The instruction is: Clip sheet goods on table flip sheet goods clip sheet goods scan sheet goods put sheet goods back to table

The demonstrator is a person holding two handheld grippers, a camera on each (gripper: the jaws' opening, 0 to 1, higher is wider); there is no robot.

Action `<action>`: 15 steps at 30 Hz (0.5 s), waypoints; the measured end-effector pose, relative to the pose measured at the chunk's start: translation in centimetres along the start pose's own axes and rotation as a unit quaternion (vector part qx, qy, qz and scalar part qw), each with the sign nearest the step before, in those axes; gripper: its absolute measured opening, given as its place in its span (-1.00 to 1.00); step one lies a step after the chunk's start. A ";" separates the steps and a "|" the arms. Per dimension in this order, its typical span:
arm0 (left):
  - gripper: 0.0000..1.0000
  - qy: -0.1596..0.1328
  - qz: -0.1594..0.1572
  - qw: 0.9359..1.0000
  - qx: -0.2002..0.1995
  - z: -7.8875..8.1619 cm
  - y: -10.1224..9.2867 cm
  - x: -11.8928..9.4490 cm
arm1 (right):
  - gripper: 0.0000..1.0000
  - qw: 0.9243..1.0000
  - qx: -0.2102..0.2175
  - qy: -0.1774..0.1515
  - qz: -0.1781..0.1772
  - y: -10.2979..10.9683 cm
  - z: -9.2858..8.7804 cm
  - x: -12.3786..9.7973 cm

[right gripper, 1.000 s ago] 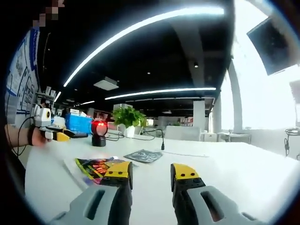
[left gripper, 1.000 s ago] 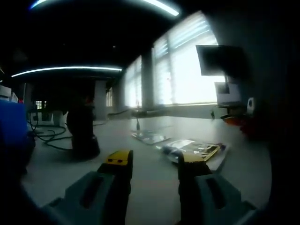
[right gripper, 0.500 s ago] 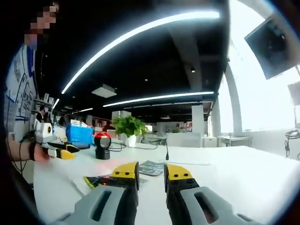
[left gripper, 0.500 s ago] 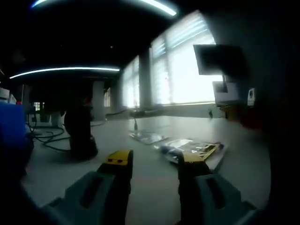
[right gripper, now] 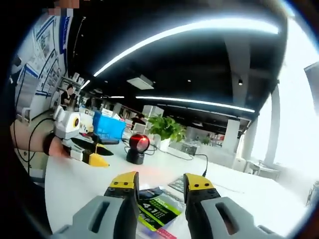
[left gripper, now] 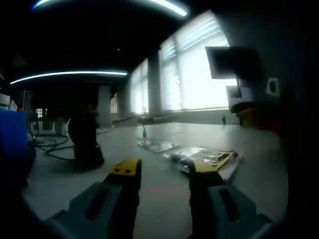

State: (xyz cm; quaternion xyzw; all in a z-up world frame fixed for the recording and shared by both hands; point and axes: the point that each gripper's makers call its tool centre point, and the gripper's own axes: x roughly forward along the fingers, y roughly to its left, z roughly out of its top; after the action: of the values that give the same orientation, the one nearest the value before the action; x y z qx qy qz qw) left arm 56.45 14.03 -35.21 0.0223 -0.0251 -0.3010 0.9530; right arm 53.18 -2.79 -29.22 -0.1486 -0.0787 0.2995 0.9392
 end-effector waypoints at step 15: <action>-0.38 0.002 -0.001 1.000 0.000 -0.1 0.0 0.0 | -0.33 0.998 -0.006 0.046 0.035 3.5 -2.3 3.4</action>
State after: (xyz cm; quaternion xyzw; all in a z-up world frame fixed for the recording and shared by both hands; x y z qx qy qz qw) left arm 56.50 14.03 -35.32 0.0233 -0.0235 -0.3024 0.9526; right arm 54.58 1.34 -32.34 -0.1701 -0.0320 0.3250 0.9297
